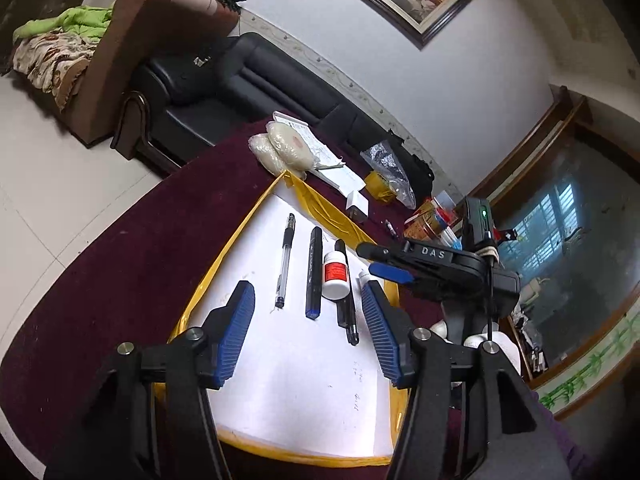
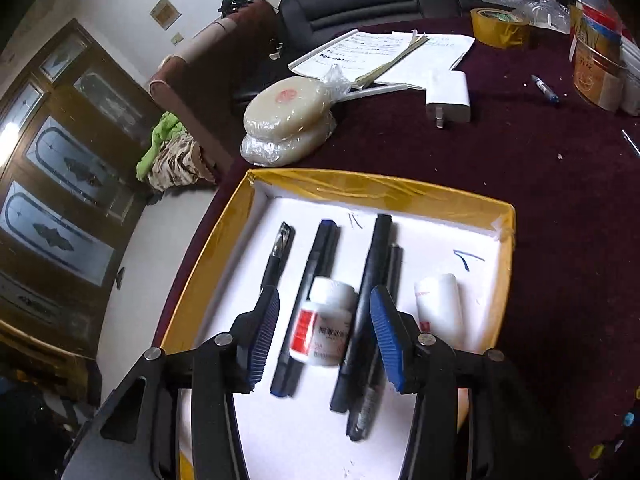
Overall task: Organize rigid objects
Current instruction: 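Move both grippers back over the pile of markers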
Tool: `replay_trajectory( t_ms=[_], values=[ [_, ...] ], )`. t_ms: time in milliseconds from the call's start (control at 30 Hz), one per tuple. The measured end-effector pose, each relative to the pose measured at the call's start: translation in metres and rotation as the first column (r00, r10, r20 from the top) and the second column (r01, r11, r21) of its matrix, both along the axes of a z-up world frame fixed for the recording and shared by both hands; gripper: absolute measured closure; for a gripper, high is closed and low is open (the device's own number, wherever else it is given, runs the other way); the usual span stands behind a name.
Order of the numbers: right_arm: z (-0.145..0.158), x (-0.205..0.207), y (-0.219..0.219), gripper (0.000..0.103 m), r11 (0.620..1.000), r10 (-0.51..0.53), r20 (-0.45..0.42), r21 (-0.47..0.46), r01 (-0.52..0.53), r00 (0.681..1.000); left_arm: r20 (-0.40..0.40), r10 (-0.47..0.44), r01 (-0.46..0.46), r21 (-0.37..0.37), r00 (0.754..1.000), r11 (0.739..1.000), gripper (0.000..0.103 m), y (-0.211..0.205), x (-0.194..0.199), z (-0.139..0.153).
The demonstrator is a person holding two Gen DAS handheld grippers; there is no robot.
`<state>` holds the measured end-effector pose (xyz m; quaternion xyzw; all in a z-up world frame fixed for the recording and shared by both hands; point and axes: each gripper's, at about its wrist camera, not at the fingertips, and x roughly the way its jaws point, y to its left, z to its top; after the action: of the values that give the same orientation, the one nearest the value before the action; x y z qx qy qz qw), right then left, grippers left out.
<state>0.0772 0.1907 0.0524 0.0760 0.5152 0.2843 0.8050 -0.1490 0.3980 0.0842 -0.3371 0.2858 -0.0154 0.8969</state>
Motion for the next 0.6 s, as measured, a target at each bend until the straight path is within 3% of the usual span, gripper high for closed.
replay_trajectory(
  t_ms=[267,367,600],
  values=[
    [-0.026,0.006,0.013,0.06,1.0,0.024,-0.084,0.018,-0.022,0.996,-0.013,0.031,-0.031,-0.036,0.999,0.999,0.048,-0.002,-0.012,-0.009],
    [-0.024,0.003,0.02,0.058,0.999,0.036,-0.055,0.018,-0.035,0.998,-0.018,0.029,-0.029,-0.032,0.999,0.999,0.048,-0.004,-0.012,-0.009],
    [-0.025,0.003,0.02,0.058,0.996,0.058,-0.097,0.079,-0.051,0.994,-0.027,0.019,-0.02,-0.018,0.999,1.0,0.048,-0.012,-0.012,-0.008]
  ],
)
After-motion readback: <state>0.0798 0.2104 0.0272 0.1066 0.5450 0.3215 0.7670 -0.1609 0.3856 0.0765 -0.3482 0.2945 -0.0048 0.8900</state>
